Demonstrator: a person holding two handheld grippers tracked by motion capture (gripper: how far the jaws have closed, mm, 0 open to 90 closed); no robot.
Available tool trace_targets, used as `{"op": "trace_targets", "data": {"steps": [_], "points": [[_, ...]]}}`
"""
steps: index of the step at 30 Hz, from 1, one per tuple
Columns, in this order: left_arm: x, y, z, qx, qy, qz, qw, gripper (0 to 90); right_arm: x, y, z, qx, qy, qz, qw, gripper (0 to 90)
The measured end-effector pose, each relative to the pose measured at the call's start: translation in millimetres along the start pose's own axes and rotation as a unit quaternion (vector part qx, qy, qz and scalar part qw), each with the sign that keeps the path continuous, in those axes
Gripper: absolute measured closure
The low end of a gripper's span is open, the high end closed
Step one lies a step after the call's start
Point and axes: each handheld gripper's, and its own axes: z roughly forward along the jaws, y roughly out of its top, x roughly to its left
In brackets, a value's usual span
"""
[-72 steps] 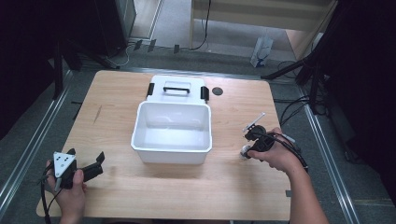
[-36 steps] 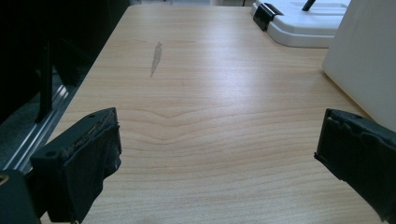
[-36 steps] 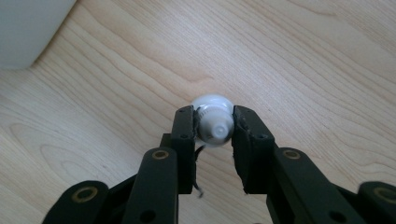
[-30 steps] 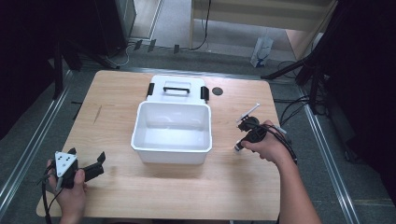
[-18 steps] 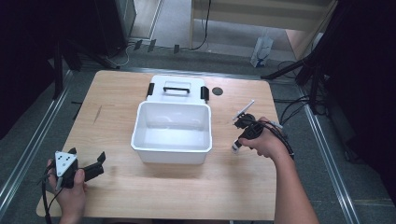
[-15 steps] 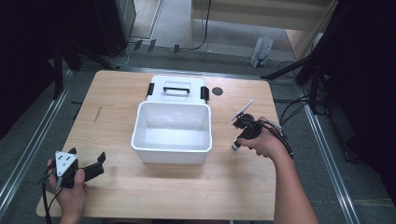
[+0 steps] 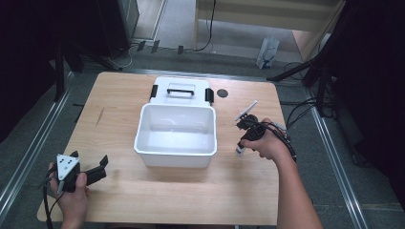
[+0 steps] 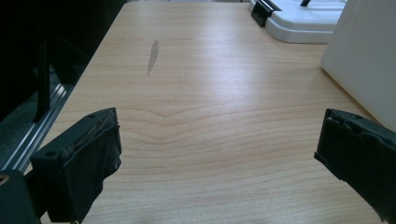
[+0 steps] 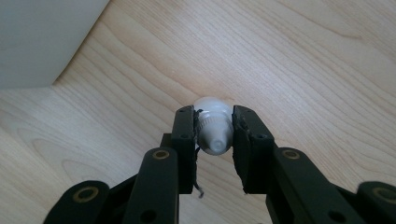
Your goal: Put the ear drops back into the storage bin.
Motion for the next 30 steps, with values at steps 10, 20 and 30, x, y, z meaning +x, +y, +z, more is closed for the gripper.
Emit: {"op": "trace_targets", "data": {"steps": [10, 20, 30], "points": [[-0.5, 0.2, 0.9, 0.001, -0.001, 0.001, 1.0000, 0.5, 4.5, 4.7, -24.8, 0.002, -0.003, -0.014, 0.9999, 72.0], [-0.6, 0.5, 1.4, 0.002, -0.001, 0.001, 1.0000, 0.5, 28.0, 24.5, -87.6, -0.031, -0.020, -0.069, 0.9969, 72.0], [-0.7, 0.6, 1.6, 0.004, -0.002, 0.002, 1.0000, 0.5, 59.3, 47.8, -130.4, -0.047, -0.025, -0.093, 0.9942, 72.1]]}}
